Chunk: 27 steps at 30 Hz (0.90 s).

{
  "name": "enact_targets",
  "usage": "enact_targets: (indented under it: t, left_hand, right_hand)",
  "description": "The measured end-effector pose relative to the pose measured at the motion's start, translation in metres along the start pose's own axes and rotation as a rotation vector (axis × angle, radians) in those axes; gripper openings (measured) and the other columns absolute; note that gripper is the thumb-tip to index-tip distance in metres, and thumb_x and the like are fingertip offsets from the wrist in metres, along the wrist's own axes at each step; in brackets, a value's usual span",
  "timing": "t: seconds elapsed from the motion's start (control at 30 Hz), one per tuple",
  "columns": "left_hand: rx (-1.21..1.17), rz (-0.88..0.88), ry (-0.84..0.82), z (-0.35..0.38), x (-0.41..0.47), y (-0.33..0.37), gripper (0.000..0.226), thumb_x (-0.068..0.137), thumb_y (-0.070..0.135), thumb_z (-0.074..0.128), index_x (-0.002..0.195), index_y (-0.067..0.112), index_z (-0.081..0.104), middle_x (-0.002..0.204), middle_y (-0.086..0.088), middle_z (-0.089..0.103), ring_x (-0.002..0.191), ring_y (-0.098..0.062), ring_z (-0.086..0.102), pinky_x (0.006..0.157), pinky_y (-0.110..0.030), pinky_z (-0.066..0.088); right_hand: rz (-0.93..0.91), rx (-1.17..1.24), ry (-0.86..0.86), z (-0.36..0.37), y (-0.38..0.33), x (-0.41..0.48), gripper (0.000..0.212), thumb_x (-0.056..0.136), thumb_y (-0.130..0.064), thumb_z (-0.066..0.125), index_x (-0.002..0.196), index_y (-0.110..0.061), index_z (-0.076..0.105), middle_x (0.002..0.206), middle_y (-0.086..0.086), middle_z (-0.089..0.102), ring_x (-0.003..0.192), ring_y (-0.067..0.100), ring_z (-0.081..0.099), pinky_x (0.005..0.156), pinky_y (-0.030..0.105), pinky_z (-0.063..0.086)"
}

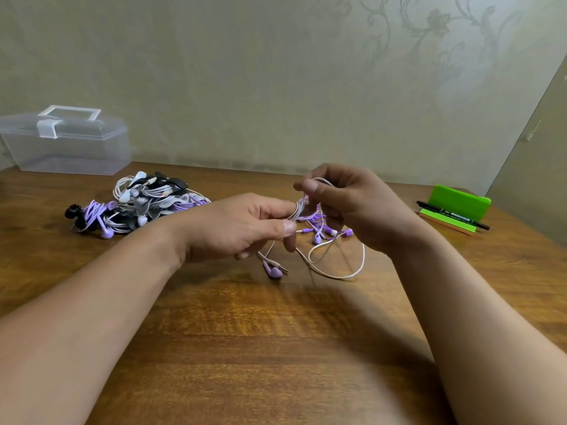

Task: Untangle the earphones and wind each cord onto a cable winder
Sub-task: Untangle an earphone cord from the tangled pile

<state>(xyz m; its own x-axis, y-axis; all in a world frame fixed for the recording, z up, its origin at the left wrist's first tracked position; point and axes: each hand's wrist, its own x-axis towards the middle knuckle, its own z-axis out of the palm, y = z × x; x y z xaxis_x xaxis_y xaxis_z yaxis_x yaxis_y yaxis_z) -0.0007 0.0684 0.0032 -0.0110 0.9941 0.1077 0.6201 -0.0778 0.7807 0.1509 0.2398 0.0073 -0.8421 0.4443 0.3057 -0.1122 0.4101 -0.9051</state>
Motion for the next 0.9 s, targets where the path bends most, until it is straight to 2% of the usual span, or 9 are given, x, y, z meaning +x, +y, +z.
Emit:
enact_targets:
  t: [0.13, 0.23, 0.37, 0.53, 0.6, 0.67, 0.7, 0.8, 0.9]
  left_hand:
    - [-0.192, 0.080, -0.030, -0.003, -0.001, 0.001, 0.030, 0.107, 0.014, 0.049, 0.103, 0.023, 0.078, 0.112, -0.001, 0.074, 0.045, -0.011, 0.036, 0.051, -0.028, 0.029]
    - [-0.420, 0.096, 0.069, -0.006, 0.002, -0.001, 0.037, 0.102, 0.015, 0.050, 0.136, 0.015, 0.066, 0.112, -0.001, 0.072, 0.043, -0.009, 0.031, 0.050, -0.028, 0.018]
    - [-0.547, 0.073, 0.246, -0.008, 0.008, -0.008, 0.041, 0.108, 0.010, 0.042, 0.147, 0.016, 0.053, 0.092, 0.006, 0.072, 0.040, -0.004, 0.031, 0.053, -0.029, 0.019]
    - [-0.298, 0.019, 0.443, -0.009, 0.011, -0.015, 0.042, 0.109, 0.009, 0.043, 0.149, 0.018, 0.051, 0.103, 0.006, 0.076, 0.039, -0.006, 0.029, 0.053, -0.027, 0.032]
    - [-0.107, -0.026, 0.443, -0.005, 0.012, -0.017, 0.037, 0.110, 0.008, 0.044, 0.145, 0.012, 0.055, 0.113, 0.008, 0.077, 0.044, 0.005, 0.049, 0.071, -0.034, 0.044]
    - [-0.005, -0.053, 0.419, -0.002, 0.012, -0.017, 0.038, 0.109, 0.011, 0.048, 0.146, 0.014, 0.057, 0.138, 0.005, 0.066, 0.074, 0.013, 0.028, 0.111, -0.031, 0.037]
    - [0.048, -0.041, 0.386, 0.000, 0.012, -0.016, 0.037, 0.109, 0.014, 0.050, 0.144, 0.018, 0.059, 0.137, 0.008, 0.066, 0.094, 0.028, 0.047, 0.112, -0.026, 0.042]
    - [0.138, -0.044, 0.261, 0.000, 0.008, -0.012, 0.024, 0.109, 0.018, 0.049, 0.115, 0.022, 0.072, 0.081, 0.014, 0.070, 0.053, 0.011, 0.053, 0.059, -0.008, 0.044]
    - [0.116, -0.074, 0.132, -0.003, 0.004, -0.009, 0.026, 0.109, 0.018, 0.051, 0.098, 0.017, 0.074, 0.074, -0.016, 0.064, 0.047, -0.018, 0.040, 0.051, -0.028, 0.032]
  right_hand:
    - [0.064, 0.169, -0.015, 0.008, 0.007, 0.001, 0.018, 0.104, -0.021, 0.061, 0.101, -0.010, 0.075, 0.066, 0.005, 0.046, 0.047, 0.010, 0.030, 0.043, 0.022, 0.028]
    - [0.105, 0.191, -0.025, 0.019, 0.014, 0.002, 0.024, 0.109, -0.022, 0.052, 0.096, -0.017, 0.072, 0.062, -0.002, 0.048, 0.047, 0.009, 0.025, 0.045, 0.023, 0.021]
    - [0.072, -0.110, -0.086, 0.037, 0.013, -0.002, 0.029, 0.110, -0.042, 0.046, 0.109, -0.027, 0.071, 0.067, -0.003, 0.055, 0.048, 0.007, 0.036, 0.044, 0.022, 0.029]
    - [0.064, -0.407, -0.159, 0.044, 0.007, -0.007, 0.030, 0.113, -0.029, 0.045, 0.123, -0.018, 0.071, 0.065, -0.013, 0.060, 0.053, -0.001, 0.047, 0.056, 0.013, 0.036]
    - [0.054, -0.461, -0.140, 0.041, 0.001, -0.007, 0.030, 0.111, -0.030, 0.049, 0.114, -0.015, 0.074, 0.066, -0.012, 0.061, 0.054, 0.000, 0.049, 0.056, 0.013, 0.036]
    - [0.004, -0.591, -0.104, 0.038, -0.006, -0.006, 0.028, 0.108, -0.034, 0.054, 0.100, -0.019, 0.077, 0.065, -0.006, 0.060, 0.054, 0.003, 0.051, 0.053, 0.018, 0.037]
    - [-0.026, -0.639, -0.070, 0.035, -0.008, -0.005, 0.027, 0.106, -0.036, 0.057, 0.093, -0.021, 0.076, 0.065, -0.005, 0.060, 0.055, 0.006, 0.052, 0.053, 0.022, 0.040]
    - [-0.058, -0.594, 0.056, 0.022, -0.012, -0.006, 0.024, 0.100, -0.036, 0.068, 0.083, -0.018, 0.072, 0.063, -0.003, 0.058, 0.049, 0.008, 0.048, 0.046, 0.021, 0.038]
    - [-0.062, -0.428, 0.098, 0.012, -0.011, -0.004, 0.018, 0.094, -0.027, 0.078, 0.089, -0.011, 0.071, 0.066, -0.006, 0.066, 0.050, 0.000, 0.051, 0.051, 0.019, 0.039]
